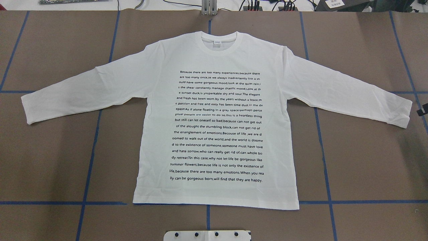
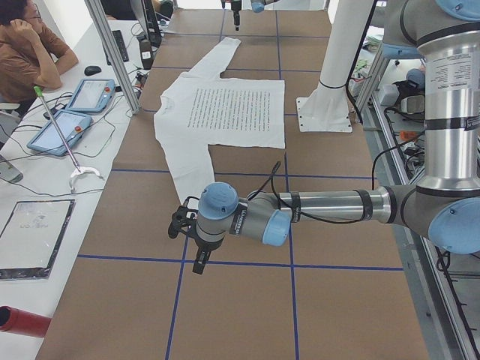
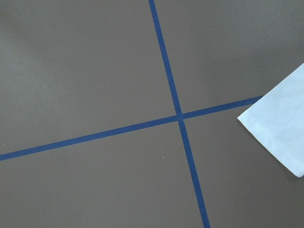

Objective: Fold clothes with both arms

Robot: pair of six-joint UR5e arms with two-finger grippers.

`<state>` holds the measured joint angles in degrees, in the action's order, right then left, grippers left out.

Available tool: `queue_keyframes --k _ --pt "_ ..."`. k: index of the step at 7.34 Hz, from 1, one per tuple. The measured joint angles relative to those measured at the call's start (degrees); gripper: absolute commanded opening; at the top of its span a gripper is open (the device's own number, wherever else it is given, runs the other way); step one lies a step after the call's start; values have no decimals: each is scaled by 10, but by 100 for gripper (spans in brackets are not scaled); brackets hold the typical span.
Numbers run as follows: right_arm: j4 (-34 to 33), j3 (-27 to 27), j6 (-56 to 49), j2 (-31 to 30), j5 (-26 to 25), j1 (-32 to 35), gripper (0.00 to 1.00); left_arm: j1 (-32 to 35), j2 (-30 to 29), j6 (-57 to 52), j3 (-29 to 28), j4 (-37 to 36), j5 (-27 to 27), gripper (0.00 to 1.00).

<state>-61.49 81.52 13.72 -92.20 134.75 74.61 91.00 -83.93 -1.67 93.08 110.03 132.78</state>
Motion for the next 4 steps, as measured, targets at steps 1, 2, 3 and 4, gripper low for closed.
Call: queue_keyframes --k 1,2,3,4 --pt "5 -10 8 11 -16 -14 100 0 0 1 2 3 -8 100" --pt "7 -15 21 21 -37 -29 100 0 0 3 2 9 -12 100" --pt "7 -18 29 27 -50 -40 100 0 0 7 2 16 -14 100" --pt "8 -25 33 30 -55 -47 100 0 0 11 3 19 -14 100"
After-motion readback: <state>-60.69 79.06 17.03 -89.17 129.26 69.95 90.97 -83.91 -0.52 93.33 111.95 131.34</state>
